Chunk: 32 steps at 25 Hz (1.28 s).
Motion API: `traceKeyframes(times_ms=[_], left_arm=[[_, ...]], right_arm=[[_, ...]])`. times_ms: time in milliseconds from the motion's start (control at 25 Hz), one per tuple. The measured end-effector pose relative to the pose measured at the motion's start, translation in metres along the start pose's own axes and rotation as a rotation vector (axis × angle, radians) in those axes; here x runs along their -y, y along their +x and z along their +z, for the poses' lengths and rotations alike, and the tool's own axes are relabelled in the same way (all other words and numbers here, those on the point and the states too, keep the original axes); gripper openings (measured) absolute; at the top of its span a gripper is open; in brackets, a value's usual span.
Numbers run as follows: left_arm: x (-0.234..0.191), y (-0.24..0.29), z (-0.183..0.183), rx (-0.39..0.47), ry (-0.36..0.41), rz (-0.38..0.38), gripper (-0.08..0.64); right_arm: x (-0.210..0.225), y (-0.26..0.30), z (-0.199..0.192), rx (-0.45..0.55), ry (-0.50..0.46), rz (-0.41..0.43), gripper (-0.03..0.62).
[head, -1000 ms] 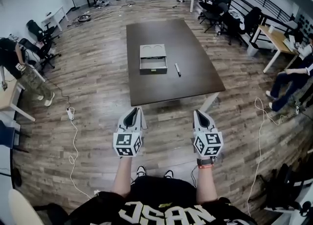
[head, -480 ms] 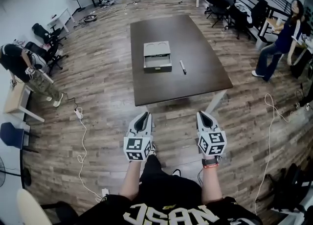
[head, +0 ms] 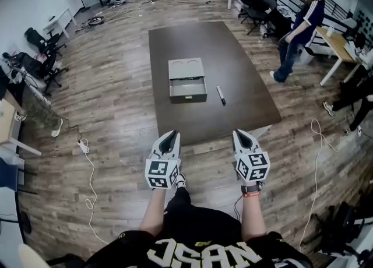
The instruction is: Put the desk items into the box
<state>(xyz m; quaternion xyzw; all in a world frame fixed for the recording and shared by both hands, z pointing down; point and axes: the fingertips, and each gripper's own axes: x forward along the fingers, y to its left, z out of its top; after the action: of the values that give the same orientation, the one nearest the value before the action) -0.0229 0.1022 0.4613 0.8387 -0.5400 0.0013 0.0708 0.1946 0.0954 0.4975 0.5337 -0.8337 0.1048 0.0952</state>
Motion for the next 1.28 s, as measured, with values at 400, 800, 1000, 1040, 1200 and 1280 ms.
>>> traceKeyframes(times_ms=[400,800,1000,1040,1200,1280], left_arm=[[-0.101,0.092,0.033,-0.010,-0.016,-0.102,0.029],[-0.102,0.184,0.001,-0.109,-0.053,-0.195,0.031],[-0.094,0.253,-0.007,-0.137,-0.039,-0.209,0.030],[-0.090,0.265,-0.010,-0.148,-0.032,-0.219,0.029],[-0.078,0.308,-0.022,-0.181,-0.023,-0.246,0.030],[-0.074,0.325,-0.027,-0.198,-0.029,-0.256,0.030]], right_arm=[[0.007,0.123,0.047,-0.011,0.035,-0.051,0.009],[0.043,0.202,0.027,-0.126,0.052,-0.057,0.014],[0.082,0.264,0.025,-0.175,0.043,-0.017,0.020],[0.090,0.275,0.024,-0.188,0.044,-0.010,0.021],[0.113,0.313,0.010,-0.262,0.054,0.023,0.036],[0.121,0.328,0.000,-0.303,0.060,0.034,0.044]])
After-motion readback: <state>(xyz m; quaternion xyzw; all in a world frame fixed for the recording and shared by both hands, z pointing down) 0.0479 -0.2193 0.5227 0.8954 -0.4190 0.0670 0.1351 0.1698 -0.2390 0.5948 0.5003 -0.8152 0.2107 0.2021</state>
